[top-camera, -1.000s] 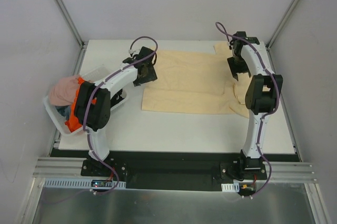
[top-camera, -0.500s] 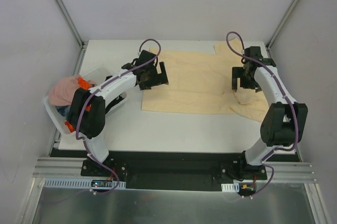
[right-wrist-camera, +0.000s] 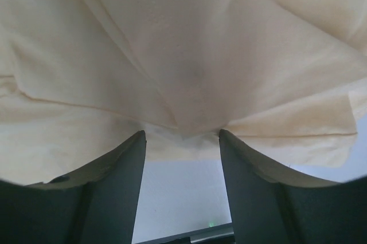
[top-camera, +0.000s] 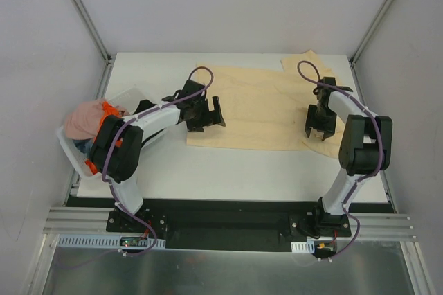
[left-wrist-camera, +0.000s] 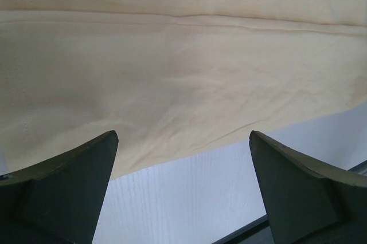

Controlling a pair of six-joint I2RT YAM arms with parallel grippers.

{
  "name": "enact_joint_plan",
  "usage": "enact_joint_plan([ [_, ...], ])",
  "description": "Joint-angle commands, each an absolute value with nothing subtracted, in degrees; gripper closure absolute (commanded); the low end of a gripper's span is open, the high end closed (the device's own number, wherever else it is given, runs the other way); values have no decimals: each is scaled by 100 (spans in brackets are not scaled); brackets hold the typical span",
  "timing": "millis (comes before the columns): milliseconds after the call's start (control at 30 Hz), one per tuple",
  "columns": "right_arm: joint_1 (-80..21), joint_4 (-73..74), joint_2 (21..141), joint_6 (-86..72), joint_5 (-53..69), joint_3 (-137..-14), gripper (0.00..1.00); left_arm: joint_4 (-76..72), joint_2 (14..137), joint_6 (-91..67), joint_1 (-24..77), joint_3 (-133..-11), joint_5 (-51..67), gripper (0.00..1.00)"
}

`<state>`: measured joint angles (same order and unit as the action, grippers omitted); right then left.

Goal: Fold and stack the t-shirts
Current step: Fold the flattened tshirt in 1/3 of the way

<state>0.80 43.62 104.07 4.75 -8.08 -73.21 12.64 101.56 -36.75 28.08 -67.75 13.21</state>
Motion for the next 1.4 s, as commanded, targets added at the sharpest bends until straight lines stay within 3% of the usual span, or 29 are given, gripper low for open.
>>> enact_joint_plan([
  [0, 307, 4219, 10590, 185, -835, -7488, 44, 1063, 10230, -3656, 2821, -6618, 1336, 1],
  [67, 377, 4166, 10635, 115, -914, -7462, 44, 1055, 10265, -3665, 2821, -6601, 1301, 1],
  [200, 439, 3973, 10679, 53, -766, -7497, 56, 1063, 10318, -3665, 2821, -6574, 1213, 1],
  [400, 439, 3999, 10775, 88, -799, -7743, 61, 1063, 10336, -3586, 2821, -6574, 1081, 1],
  [467, 448, 4008, 10775, 88, -931, -7796, 73, 1063, 10371, -3586, 2813, -6548, 1055, 1],
  [633, 448, 4148, 10837, 167, -1098, -8024, 84, 1063, 10433, -3612, 2804, -6469, 1037, 1],
  [733, 466, 4218, 10960, 220, -1239, -8208, 99, 1055, 10459, -3621, 2795, -6451, 1011, 1],
  [1033, 835, 4298, 11337, -226, -678, -9078, 99, 1108, 10397, -3621, 2760, -6381, 905, 1],
  [1200, 1089, 4753, 12101, -334, -79, -10526, 93, 1169, 10389, -3612, 2751, -6381, 879, 1],
  [1300, 1265, 4947, 12690, -378, -124, -11561, 86, 1186, 10362, -3595, 2760, -6398, 879, 1],
  [1367, 1353, 4922, 12945, -343, 217, -11916, 58, 1195, 10319, -3595, 2751, -6390, 862, 1],
])
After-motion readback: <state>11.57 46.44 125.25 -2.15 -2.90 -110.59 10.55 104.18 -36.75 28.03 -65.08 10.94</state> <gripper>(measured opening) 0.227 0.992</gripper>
